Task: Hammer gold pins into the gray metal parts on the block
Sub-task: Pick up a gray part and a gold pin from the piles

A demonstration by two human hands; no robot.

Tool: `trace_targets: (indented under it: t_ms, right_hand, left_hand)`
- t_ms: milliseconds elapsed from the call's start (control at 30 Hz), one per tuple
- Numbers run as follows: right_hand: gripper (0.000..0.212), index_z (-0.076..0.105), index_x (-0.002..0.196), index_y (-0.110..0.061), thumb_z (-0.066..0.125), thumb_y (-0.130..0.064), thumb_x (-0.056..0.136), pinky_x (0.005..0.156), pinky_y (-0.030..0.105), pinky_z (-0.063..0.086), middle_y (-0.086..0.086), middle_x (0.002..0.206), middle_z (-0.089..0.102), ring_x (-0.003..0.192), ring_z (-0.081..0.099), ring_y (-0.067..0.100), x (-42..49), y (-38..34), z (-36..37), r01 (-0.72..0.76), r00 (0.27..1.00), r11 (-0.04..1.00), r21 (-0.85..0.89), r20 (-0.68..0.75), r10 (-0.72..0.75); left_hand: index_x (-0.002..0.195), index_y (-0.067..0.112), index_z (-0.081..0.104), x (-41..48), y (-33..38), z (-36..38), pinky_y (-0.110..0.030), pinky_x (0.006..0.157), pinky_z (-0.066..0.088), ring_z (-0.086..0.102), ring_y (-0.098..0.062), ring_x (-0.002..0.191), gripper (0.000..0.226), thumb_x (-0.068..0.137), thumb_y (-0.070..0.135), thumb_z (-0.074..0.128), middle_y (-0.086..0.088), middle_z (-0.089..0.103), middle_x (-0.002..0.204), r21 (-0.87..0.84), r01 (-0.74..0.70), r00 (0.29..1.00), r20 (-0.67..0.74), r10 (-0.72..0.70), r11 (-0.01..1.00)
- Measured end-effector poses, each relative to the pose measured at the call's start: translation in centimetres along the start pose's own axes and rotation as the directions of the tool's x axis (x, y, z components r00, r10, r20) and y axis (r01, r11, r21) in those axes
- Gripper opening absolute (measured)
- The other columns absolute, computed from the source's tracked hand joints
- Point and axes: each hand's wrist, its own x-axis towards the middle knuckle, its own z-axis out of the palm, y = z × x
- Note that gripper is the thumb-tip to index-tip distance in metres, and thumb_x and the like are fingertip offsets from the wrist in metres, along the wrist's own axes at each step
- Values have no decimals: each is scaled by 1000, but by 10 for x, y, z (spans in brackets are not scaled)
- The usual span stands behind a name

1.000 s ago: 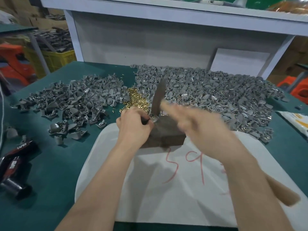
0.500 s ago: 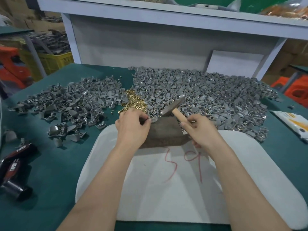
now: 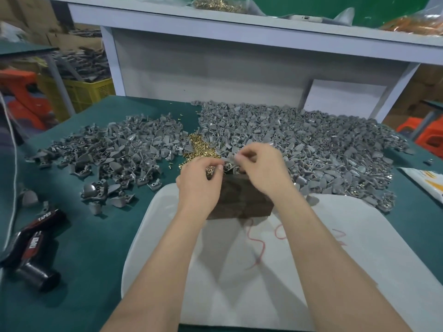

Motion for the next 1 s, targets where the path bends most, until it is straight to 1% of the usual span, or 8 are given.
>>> trace_targets:
  t_ms: [100,167,267,400,500,633,833,1000]
  right_hand:
    - [4,60,90,-22,57,-19,92,62,1,40,-2,100,64,76,55,-3,31,1,-10,-94,947,994,47,-303,104]
    - [30,54,121,-15,57,-16,92,100,13,38,10,139,43,117,51,16,45,2,-16,-248,911,968,28,-334,243]
    - [65,25,147,-24,56,-18,91,117,43,13,13,155,15,143,14,32,41,-7,4,-223,971,933,-282,-146,188]
    - [37,57,126,-22,55,-13,91,99,33,41,2,126,61,114,56,21,12,-42,62,291,921,943,-163,314,-230]
    - [23,61,110,-18,48,-15,90,88,41,43,8,111,64,103,58,31,10,-62,94,455,816,817,-355,535,-222]
    - [20,57,105,-21,43,-31,94,96,44,33,6,116,63,112,54,28,19,-75,113,422,816,816,-396,559,-150]
    - [16,65,99,-14,51,-14,92,76,29,45,6,100,68,88,61,22,19,-66,95,249,960,950,-187,175,-217]
    - [11,66,94,-23,58,-17,90,85,24,46,-6,96,68,89,61,10,14,-38,22,107,992,994,6,73,-107]
  left_hand:
    - [88,28,62,2,-1,-3,-40,103,35,51,-20,113,13,92,18,55,2,59,112,-133,91,984,-141,-110,987]
    - [87,29,58,5,-3,-7,-35,103,36,50,-17,112,14,93,18,53,3,55,112,-275,148,949,-232,-215,950]
    - [97,24,57,11,-10,-13,-28,95,40,50,-13,107,13,94,14,49,0,51,117,-485,187,867,-328,-376,854]
    - [96,24,51,17,-16,-23,-17,83,40,49,-18,107,15,94,9,47,-1,47,112,-520,88,773,-502,-387,849]
    - [98,19,50,21,-21,-32,-15,83,40,49,-18,103,17,91,4,46,-4,47,111,-549,31,713,-573,-404,835]
    - [101,17,51,22,-25,-34,-22,87,39,45,-14,100,18,90,4,46,-3,47,111,-545,65,688,-583,-433,836]
    - [108,21,55,20,-25,-29,-1,73,38,49,-8,98,25,91,4,48,-8,49,124,-528,111,796,-459,-394,842]
    - [109,19,65,13,-9,-15,-26,89,48,60,-10,97,19,92,13,57,-1,64,112,-329,-21,989,-144,-28,944]
